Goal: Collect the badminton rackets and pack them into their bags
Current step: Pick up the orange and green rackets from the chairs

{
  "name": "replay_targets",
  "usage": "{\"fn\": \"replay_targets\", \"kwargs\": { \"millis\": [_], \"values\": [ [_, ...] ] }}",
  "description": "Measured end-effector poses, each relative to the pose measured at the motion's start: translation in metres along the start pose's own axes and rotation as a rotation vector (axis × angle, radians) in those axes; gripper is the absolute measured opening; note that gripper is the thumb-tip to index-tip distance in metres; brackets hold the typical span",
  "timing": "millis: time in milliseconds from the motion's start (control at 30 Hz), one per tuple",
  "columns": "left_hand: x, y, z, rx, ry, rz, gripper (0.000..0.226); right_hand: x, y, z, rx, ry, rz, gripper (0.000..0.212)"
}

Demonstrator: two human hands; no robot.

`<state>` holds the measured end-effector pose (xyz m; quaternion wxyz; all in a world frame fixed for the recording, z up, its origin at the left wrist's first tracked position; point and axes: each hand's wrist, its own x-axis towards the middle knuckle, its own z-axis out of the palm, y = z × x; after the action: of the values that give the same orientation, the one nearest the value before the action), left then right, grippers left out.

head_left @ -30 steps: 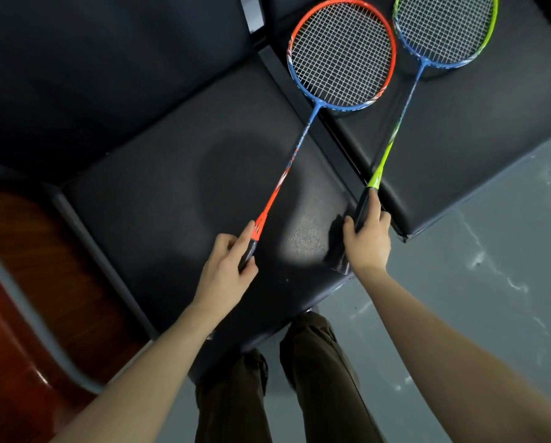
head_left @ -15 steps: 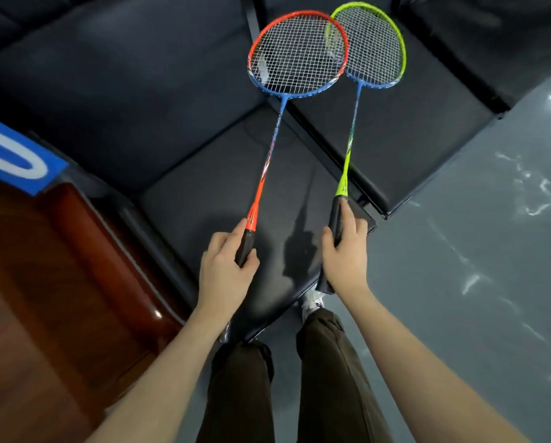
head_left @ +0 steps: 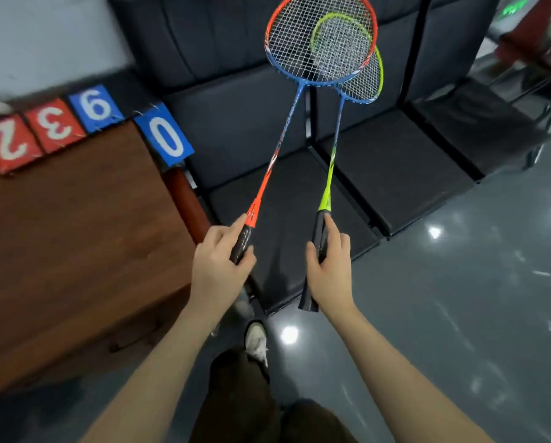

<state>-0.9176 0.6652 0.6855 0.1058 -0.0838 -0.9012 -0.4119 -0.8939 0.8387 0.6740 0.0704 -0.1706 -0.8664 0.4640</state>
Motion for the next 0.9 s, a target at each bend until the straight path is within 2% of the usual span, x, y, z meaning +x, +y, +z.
{"fn": "replay_targets", "kwargs": {
  "millis": [133,300,467,667,900],
  "values": [
    [-0.058,0.009,-0.04,0.043,0.126,0.003,0.05,-0.048,-0.015,-0.005,0.003,-0.078,-0.155,0.059],
    [-0.129,0.021,-0.097,0.07,0.278,-0.119,0.052,-0.106,-0.037,-0.002,-0.017,-0.144,-0.328,0.06],
    [-0.19,0.011,-0.156,0.097,0.39,-0.236,0.053,-0.171,-0.071,0.022,-0.004,-0.261,-0.408,0.059],
    [-0.248,-0.027,-0.238,0.071,0.533,-0.35,0.055,-0.225,-0.117,0.085,-0.034,-0.33,-0.505,0.058],
    [-0.296,-0.106,-0.364,0.167,0.643,-0.457,0.052,-0.309,-0.196,0.204,-0.024,-0.421,-0.526,0.056]
  ]
}}
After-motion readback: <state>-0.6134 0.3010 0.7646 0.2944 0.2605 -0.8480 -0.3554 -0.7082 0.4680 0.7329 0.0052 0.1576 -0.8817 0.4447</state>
